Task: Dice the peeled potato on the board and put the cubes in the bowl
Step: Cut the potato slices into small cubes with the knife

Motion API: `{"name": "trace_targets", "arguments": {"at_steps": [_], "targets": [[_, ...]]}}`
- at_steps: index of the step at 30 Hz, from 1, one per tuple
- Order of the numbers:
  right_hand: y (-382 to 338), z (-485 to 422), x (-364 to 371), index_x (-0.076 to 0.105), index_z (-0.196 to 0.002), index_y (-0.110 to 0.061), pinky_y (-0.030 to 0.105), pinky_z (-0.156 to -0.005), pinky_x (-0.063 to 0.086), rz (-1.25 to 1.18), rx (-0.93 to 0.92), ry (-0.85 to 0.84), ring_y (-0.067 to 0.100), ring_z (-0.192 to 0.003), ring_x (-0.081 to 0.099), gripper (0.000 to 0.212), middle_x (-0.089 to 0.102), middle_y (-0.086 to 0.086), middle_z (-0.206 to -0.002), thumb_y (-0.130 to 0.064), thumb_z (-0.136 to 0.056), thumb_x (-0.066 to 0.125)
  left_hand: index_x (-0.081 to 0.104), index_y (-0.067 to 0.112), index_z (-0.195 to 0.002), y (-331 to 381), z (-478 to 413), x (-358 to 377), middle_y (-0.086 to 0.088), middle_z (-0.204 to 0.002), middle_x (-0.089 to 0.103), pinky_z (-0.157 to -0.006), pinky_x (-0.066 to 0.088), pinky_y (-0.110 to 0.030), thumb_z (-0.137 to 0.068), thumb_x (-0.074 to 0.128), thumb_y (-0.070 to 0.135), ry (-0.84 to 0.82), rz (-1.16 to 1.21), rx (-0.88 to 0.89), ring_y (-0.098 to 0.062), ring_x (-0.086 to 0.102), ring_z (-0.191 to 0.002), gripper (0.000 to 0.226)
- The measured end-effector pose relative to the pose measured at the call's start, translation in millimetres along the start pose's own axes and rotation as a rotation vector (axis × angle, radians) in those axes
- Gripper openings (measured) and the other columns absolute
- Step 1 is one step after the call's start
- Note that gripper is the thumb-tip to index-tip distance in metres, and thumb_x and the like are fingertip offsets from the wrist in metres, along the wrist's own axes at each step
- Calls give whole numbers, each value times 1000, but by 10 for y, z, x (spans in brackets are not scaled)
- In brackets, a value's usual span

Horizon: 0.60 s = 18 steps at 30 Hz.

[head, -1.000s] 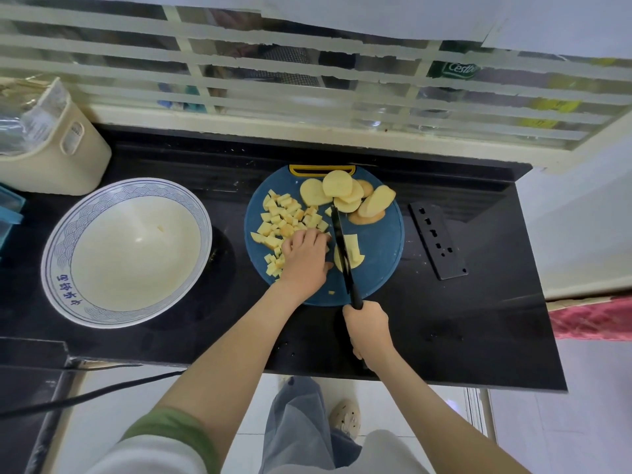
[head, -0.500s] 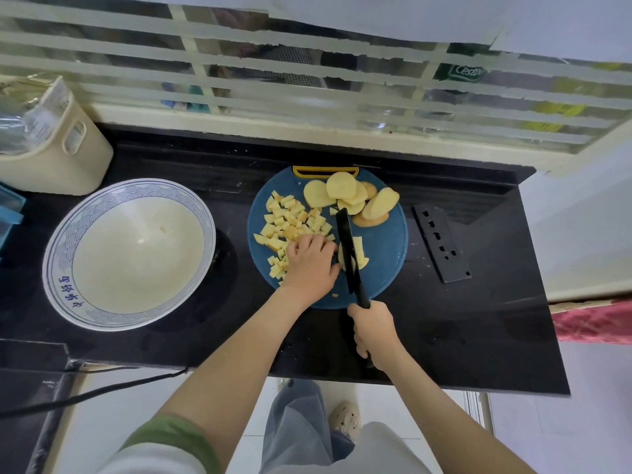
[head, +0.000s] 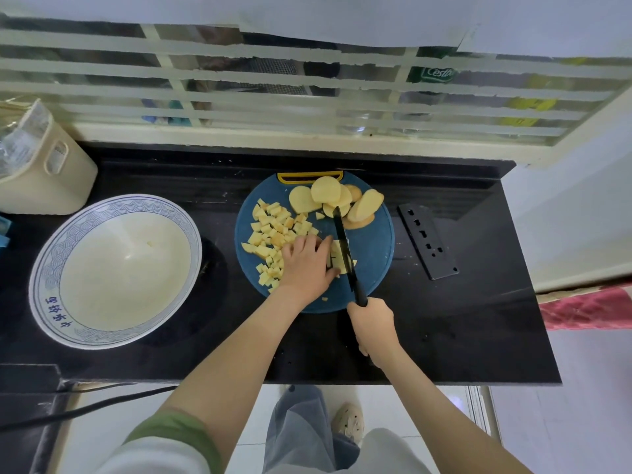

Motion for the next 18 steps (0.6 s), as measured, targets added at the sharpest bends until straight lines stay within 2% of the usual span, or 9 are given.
{"name": "trace_targets", "arguments": {"at_steps": [4,6,9,12,14,18], "targets": [[35,0,11,50,-74,-12,32,-55,38,-23,1,12,17,-57,41,18,46,4,-68,-14,-92,50,28,26,-148,17,-10,8,-3,-133,40,-96,22,-38,-91,51,46,-7,-2,31,-23,32,-124,65],[36,-4,-1,50,-74,-12,33,-57,38,-39,-13,25,16,-56,41,18,45,4,-67,-14,-92,50,35,26,-144,26,-14,2,-3,-131,40,-96,23,-38,-91,50,44,12,-2,36,-23,33,-122,58],[13,-18,-74,50,-72,-12,34,-60,39,-51,-38,63,17,-57,42,19,45,4,-65,-15,-91,52,50,21,-130,67,-49,-53,-4,-129,43,-95,23,-39,-92,50,38,55,22,43,-24,35,-120,42],[-18,-45,-163,49,-70,-12,33,-57,37,-66,-56,94,17,-55,40,20,44,3,-63,-14,-90,51,52,17,-118,167,-126,-86,-2,-127,45,-94,24,-37,-91,49,34,14,-26,94,-23,35,-120,32],[-28,-57,-204,49,-69,-13,33,-56,37,-73,-58,101,16,-54,40,21,44,2,-62,-13,-90,52,50,16,-116,194,-179,-130,-1,-123,47,-92,26,-37,-89,49,34,2,-55,107,-22,37,-117,32],[-34,-76,-252,49,-69,-13,32,-54,37,-65,-59,107,16,-53,40,22,45,2,-62,-14,-90,52,42,20,-127,181,-226,-152,-2,-124,48,-94,26,-39,-81,54,29,-58,-58,85,-24,37,-119,49]]}}
Point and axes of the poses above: each hand's wrist, its own z-axis away from the middle knuckle, its own x-axis out of the palm, y = z × x, the point moved 6 cm from there along -z, towards the middle knuckle
